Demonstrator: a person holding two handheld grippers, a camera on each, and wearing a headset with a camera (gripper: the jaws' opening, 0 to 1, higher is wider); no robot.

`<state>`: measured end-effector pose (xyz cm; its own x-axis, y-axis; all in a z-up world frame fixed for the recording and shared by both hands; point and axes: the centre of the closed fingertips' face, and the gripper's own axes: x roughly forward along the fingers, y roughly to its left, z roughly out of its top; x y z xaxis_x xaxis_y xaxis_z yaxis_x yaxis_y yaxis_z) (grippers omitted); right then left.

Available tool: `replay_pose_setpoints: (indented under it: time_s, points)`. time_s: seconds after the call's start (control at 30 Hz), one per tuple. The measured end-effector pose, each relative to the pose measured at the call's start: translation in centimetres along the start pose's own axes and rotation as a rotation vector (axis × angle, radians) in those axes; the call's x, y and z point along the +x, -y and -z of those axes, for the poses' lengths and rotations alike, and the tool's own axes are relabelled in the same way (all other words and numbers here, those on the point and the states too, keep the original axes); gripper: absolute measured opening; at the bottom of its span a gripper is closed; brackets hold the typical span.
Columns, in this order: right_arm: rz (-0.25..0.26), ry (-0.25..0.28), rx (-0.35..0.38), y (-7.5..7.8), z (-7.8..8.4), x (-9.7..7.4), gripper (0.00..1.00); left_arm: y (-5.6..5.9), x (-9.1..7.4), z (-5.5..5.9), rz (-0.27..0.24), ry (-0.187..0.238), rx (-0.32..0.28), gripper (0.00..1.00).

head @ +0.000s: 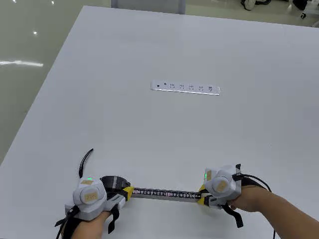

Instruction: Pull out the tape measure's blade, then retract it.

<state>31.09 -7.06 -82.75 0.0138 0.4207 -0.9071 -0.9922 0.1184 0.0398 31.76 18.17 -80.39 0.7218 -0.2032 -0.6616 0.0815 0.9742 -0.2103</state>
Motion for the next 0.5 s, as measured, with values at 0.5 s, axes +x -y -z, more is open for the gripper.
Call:
replay_pose_setpoints:
  time_s: [0.5]
  points:
    - [-0.012,0.030,-0.006,-0.09,-0.50,0.24,0.14,-0.04,-0.10,0.09,0.034,-0.015,-0.008,0.61]
